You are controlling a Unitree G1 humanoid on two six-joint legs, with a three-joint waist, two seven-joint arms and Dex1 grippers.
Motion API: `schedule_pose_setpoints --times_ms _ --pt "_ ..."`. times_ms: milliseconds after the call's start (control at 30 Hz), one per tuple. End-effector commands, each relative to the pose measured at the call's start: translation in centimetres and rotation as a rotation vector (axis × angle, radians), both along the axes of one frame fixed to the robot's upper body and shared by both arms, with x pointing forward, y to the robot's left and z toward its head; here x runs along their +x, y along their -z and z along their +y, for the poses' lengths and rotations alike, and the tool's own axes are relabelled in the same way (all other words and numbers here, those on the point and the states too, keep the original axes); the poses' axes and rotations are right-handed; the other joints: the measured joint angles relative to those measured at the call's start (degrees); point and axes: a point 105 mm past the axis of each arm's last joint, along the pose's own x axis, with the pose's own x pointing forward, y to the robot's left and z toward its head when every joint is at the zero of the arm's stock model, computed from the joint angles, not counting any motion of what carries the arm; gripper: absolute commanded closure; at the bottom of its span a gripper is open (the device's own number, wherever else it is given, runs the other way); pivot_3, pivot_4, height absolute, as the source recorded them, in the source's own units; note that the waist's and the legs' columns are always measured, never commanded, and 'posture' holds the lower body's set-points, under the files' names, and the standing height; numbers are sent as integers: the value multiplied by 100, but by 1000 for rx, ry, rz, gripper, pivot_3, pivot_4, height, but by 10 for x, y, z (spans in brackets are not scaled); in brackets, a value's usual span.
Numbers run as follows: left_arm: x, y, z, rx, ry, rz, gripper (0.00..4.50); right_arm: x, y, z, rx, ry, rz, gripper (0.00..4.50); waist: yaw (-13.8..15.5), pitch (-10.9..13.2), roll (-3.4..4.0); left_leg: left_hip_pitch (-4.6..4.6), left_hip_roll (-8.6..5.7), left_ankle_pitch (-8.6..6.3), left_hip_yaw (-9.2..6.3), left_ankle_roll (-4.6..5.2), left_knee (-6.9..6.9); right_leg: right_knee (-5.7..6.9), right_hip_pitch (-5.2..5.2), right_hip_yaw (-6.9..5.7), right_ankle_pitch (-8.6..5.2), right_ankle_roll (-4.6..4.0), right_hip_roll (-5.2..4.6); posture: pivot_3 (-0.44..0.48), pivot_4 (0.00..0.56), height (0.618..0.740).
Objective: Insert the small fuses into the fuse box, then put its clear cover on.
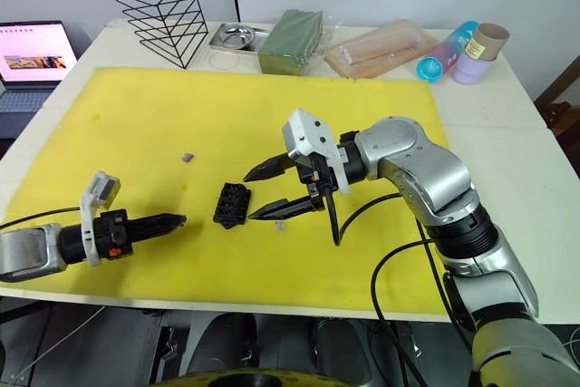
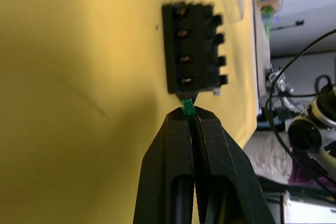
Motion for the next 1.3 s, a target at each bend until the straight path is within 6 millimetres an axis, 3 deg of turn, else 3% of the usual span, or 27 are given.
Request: schedule_pose_setpoints --times_ms 33,100,300,433,533,800,933,1300 --pt "2 5 -1 40 0 6 4500 -6 -8 1 19 -15 -45 1651 -3 0 0 0 0 0 0 0 0 0 0 0 0 0 1 0 150 740" --pt "4 7 0 46 -15 13 4024 -7 -7 1 19 -12 -45 1687 3 0 1 0 1 0 -2 0 0 1 0 -1 0 -1 3 0 150 740" --pt "2 11 6 74 -31 45 2229 -5 -7 3 36 -5 -64 103 3 0 0 1 0 0 -1 0 1 1 1 -1 0 -1 2 0 150 740" --pt "-4 10 17 104 -47 61 900 -4 -9 5 51 1 -70 0 -26 -2 3 6 1 0 -3 0 0 4 1 1 0 -1 5 0 150 740" --pt "-14 -4 34 101 -59 67 44 -4 -8 7 58 -1 -67 0 -94 -3 2 8 5 0 -7 0 -2 6 0 3 -1 -3 11 0 150 740" --pt "-23 -16 43 46 -2 83 44 -2 -11 12 80 -5 -57 0 -139 2 8 8 0 0 -23 -1 -7 9 -5 2 -1 -8 19 0 150 740" --pt "-14 -25 38 -110 3 47 44 -3 -10 12 81 -8 -42 0 -120 2 7 7 -6 0 -20 -1 -5 8 -4 1 -1 -7 11 0 150 740" --pt "-11 -4 27 -157 45 92 44 -4 -12 8 60 -9 -25 0 -124 1 3 3 -6 0 -23 -1 -3 8 -4 0 0 -6 12 0 150 740"
